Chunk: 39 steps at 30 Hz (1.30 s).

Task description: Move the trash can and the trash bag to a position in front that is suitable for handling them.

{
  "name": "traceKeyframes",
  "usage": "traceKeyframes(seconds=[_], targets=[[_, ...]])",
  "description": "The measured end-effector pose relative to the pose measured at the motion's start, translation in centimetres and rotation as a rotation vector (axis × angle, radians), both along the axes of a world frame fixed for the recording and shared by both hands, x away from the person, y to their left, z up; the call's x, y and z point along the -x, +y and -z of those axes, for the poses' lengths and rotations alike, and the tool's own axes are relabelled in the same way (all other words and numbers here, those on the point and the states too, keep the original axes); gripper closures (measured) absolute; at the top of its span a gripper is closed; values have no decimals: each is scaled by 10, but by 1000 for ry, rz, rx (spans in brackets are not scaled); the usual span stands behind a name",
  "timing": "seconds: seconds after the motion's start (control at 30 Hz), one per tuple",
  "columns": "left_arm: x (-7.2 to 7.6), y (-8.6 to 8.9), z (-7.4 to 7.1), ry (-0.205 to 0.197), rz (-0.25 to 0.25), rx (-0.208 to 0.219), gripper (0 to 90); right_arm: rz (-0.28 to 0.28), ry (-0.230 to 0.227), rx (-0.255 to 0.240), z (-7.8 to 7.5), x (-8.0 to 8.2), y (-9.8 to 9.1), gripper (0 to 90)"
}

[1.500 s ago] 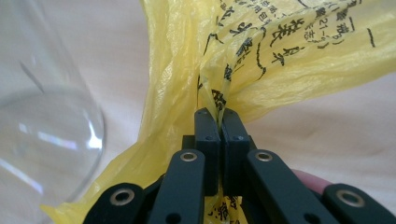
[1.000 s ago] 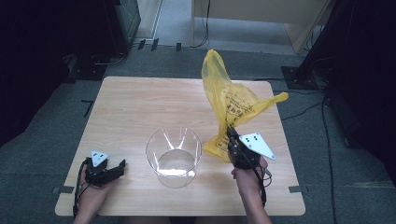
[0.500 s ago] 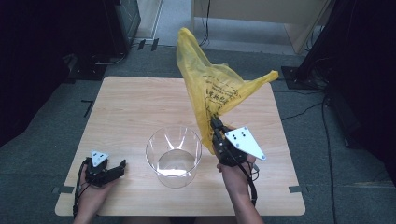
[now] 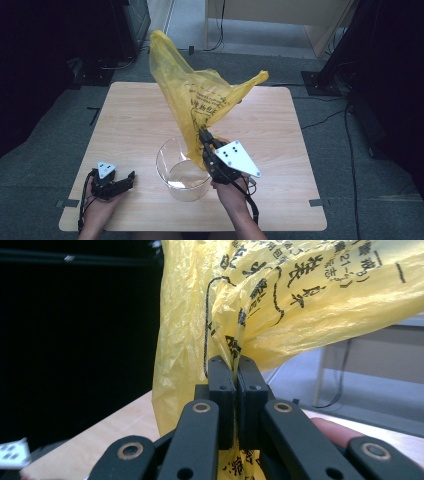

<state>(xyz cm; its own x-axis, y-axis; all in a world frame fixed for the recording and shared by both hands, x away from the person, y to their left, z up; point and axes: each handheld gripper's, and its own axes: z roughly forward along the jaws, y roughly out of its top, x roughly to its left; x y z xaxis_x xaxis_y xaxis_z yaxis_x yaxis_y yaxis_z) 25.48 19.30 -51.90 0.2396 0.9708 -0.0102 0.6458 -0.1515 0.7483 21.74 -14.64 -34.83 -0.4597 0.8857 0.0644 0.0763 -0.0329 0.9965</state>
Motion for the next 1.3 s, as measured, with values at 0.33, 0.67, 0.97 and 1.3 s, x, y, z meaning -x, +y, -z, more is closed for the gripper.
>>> traceKeyframes(seconds=[0.33,0.67,0.97,1.3], targets=[[1,3,-1,-13,6,44,246,-135,92,68,22,-1,26,884],[13,2,-37,-158,50,303,265,-157,121,74,35,0,26,884],[27,-20,-75,-283,76,332,264,-148,120,90,37,1,26,884],[29,-45,-113,-356,171,398,263,-153,115,94,38,4,27,884]])
